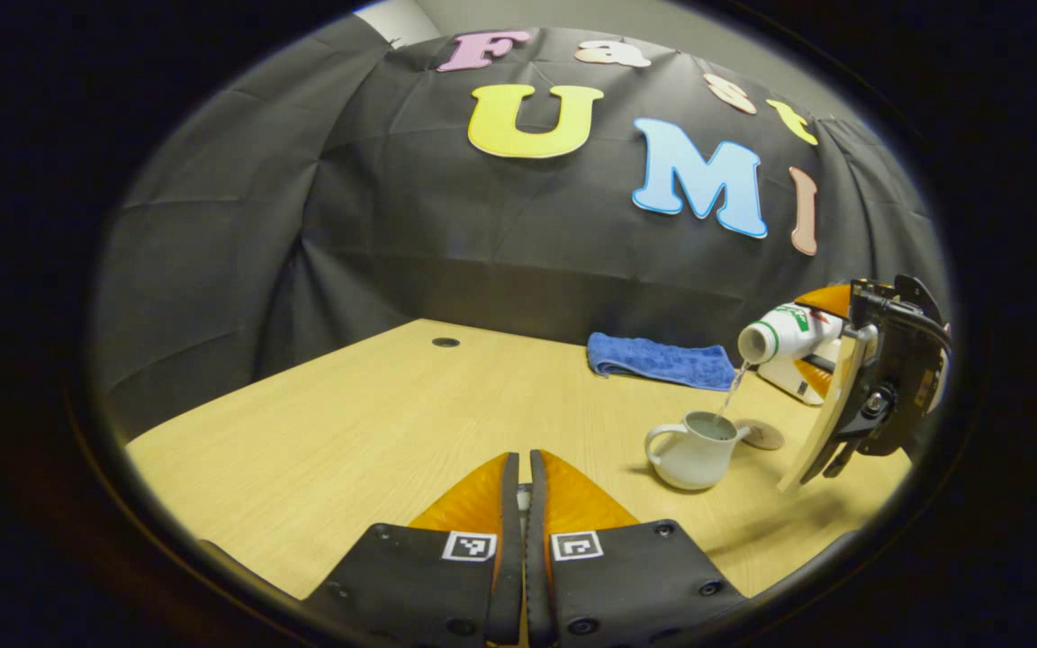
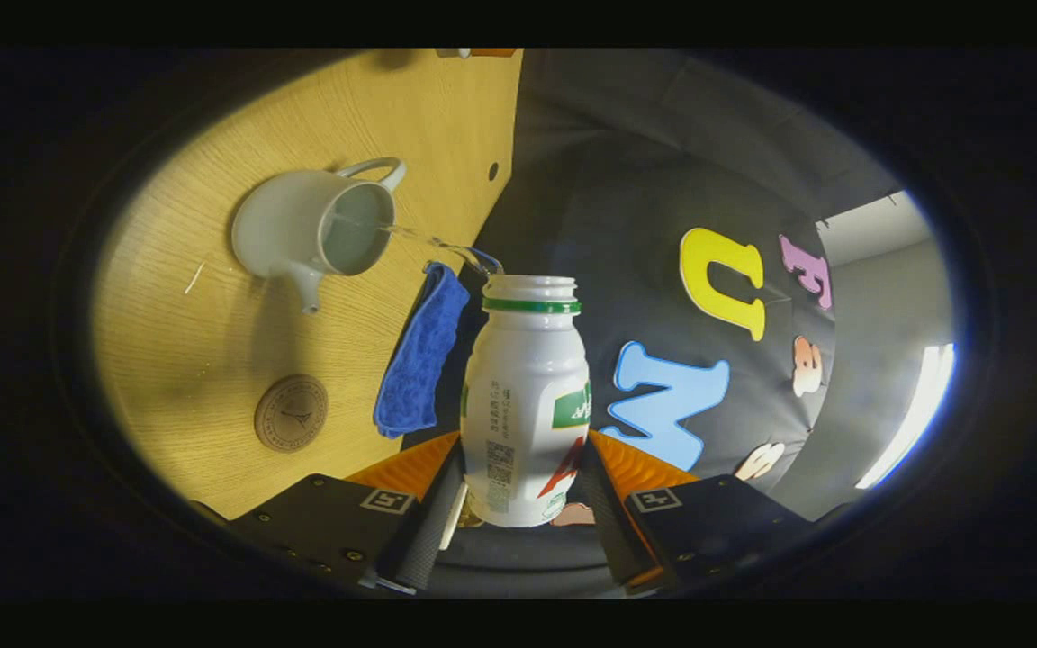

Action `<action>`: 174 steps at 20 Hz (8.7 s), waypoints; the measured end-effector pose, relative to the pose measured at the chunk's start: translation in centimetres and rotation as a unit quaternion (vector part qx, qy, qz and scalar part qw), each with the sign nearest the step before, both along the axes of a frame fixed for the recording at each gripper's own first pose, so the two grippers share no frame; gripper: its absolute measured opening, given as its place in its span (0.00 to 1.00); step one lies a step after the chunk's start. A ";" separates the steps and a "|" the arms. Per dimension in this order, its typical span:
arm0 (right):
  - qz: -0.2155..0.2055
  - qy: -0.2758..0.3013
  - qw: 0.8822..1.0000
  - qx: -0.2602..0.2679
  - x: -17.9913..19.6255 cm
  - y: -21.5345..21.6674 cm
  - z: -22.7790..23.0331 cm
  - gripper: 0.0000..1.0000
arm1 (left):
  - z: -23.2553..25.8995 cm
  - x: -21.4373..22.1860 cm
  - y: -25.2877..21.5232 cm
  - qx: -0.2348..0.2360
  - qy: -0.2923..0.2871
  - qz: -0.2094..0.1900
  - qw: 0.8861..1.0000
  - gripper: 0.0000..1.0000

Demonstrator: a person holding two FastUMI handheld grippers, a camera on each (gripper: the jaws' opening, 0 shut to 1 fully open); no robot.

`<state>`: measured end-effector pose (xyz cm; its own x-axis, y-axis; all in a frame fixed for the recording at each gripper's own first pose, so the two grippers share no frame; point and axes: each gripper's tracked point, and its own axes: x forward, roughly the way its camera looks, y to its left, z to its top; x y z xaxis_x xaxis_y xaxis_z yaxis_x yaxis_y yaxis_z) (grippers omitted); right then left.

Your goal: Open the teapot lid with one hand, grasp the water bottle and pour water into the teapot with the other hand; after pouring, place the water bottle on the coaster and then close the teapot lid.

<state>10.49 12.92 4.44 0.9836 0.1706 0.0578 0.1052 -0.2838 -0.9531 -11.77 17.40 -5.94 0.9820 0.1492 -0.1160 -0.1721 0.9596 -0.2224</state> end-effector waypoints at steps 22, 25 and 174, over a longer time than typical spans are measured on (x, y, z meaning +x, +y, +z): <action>0.021 -0.037 0.999 -0.035 0.3 0.9 4.7 0.72 | -0.6 0.6 -0.7 -0.001 0.010 -0.008 1.000 0.12; 0.024 -0.040 0.998 -0.037 0.2 1.1 4.8 0.72 | -0.6 0.5 -0.7 -0.001 0.011 -0.008 1.000 0.12; -0.075 0.257 0.590 0.762 5.1 -5.6 -9.6 0.89 | 8.5 10.6 -15.1 0.072 -0.108 -0.109 0.986 0.94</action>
<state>15.62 7.36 -5.17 0.9355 0.2153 -0.2801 -0.2267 0.9739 -0.0087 -1.19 2.29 2.56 0.9920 -0.0692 0.1053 0.0788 0.9929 -0.0896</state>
